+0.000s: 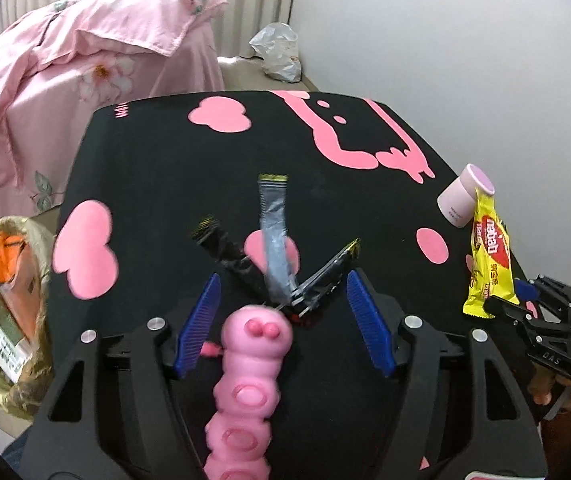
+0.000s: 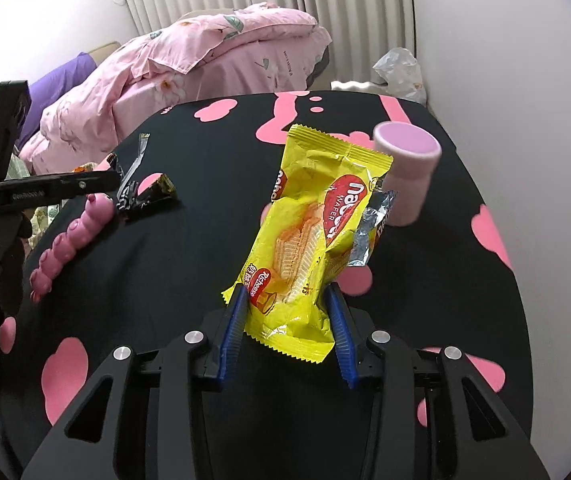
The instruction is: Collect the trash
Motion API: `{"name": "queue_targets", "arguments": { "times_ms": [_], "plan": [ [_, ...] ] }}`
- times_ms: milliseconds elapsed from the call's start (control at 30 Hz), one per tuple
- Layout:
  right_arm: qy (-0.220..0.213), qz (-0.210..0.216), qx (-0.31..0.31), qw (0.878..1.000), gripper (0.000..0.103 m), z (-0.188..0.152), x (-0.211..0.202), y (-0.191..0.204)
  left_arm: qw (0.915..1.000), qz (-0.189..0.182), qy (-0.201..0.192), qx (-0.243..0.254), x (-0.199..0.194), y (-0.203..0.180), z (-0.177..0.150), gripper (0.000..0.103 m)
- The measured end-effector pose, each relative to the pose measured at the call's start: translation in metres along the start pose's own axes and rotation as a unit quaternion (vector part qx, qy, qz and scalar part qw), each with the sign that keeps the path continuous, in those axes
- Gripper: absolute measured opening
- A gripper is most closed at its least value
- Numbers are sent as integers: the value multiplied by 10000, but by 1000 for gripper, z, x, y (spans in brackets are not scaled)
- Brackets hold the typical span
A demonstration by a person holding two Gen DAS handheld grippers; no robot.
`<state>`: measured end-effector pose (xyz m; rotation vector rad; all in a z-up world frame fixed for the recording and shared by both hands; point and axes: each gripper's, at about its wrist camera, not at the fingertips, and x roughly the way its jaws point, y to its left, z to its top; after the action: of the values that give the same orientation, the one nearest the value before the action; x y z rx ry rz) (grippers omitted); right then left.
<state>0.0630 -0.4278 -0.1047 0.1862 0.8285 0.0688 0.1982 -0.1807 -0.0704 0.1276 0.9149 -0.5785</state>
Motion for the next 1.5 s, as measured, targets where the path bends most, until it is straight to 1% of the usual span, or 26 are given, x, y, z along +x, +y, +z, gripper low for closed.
{"name": "queue_targets", "arguments": {
  "times_ms": [33,100,167,233,267,333,533,600,700,733,833,900,1000,1067,1100,1133,1333,1500],
  "plan": [
    [-12,31,26,10000,38,-1,-1,-2,9999,62,-34,-87,-6,6,-4,62],
    [-54,84,103,9999,39,-4,-1,-6,9996,61,-16,-266,-17,17,-12,62],
    [-95,126,129,9998,39,-5,-1,-8,9989,-54,92,-457,-25,28,-23,62],
    [-116,176,145,9997,39,-6,-1,-9,9969,-279,342,-651,-28,33,-35,62],
    [-116,209,168,9996,39,-8,0,-10,9961,-374,400,-687,-28,32,-38,62],
    [-81,229,208,9995,39,-10,3,-12,9948,-635,484,-627,-25,23,-43,62],
    [3,123,82,9999,39,-10,7,-9,9915,-1077,698,-224,-12,-9,-42,63],
    [12,116,84,9999,39,-11,7,-9,9941,-886,607,-167,-8,-13,-39,63],
    [35,122,100,9999,39,-12,9,-10,9987,-372,338,11,-1,-13,-26,63],
    [35,123,100,9999,39,-12,9,-9,9991,-278,304,77,3,-13,-21,63],
    [40,126,107,9999,39,-12,9,-9,9984,-135,441,312,24,-16,-8,63],
    [47,123,113,9998,39,-12,9,-9,9982,-47,452,404,36,-18,-2,63],
    [59,128,116,9998,39,-12,9,-8,9980,-46,505,370,50,-21,8,62],
    [60,135,116,9998,39,-12,9,-8,9984,-8,456,345,52,-21,11,51],
    [59,141,118,9998,39,-12,9,-8,9983,30,455,357,53,-21,13,36],
    [57,149,121,9998,39,-12,9,-8,9985,-18,449,325,52,-20,14,34],
    [-10,176,104,9998,39,-13,6,-6,9995,-164,168,218,27,-16,14,34],
    [-128,162,-93,9997,39,-11,-4,5,9997,-210,20,156,10,-14,15,34]
  ]
}}
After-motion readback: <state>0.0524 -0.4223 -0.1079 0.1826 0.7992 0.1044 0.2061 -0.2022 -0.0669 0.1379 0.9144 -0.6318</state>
